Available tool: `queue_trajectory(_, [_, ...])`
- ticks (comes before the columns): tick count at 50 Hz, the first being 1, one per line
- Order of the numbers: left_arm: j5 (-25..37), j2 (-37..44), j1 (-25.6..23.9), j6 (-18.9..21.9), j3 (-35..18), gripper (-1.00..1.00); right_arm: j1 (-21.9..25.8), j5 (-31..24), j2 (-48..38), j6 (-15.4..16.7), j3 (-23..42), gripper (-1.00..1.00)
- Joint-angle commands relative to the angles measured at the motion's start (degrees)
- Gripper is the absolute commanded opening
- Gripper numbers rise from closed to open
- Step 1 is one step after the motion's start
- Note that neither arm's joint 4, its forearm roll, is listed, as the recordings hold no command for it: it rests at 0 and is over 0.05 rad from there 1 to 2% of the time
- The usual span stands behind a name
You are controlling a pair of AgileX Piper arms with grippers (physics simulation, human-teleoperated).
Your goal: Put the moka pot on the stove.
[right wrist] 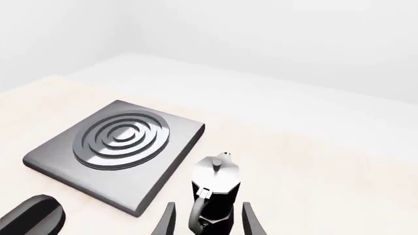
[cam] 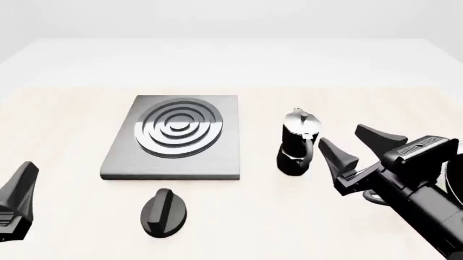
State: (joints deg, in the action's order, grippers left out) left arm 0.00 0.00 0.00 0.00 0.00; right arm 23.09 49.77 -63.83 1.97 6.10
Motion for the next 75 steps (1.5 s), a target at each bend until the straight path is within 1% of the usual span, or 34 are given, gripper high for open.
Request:
queue_trajectory(1, [0.00,0.00,0.00,0.00,0.00,1.00,0.72,4.91,-6.65,-0.58,0.17,1.00])
queue_trajectory(7, [0.00,0.00,0.00,0.00,0.00,1.00,0.80,6.03,-8.76,-0.84,0.53,1.00])
queue_trajectory(15, [0.00,0.00,0.00,0.00,0.00,1.00,0.90,8.95,-14.71,-1.83,1.25,1.00])
queue_trajectory(24, [0.00,0.00,0.00,0.00,0.00,1.00,1.20,10.15,-16.81,-2.46,1.42,1.00])
queue_trajectory(36, [0.00,0.00,0.00,0.00,0.00,1.00,1.08,11.54,-19.77,-2.44,2.25,1.00])
queue_trajectory(51, [0.00,0.00,0.00,0.00,0.00,1.00,1.57,15.62,-26.09,-3.72,3.45,1.00])
queue_trajectory(75, [0.00,0.00,0.00,0.00,0.00,1.00,1.19,17.98,-30.60,-4.50,4.46,1.00])
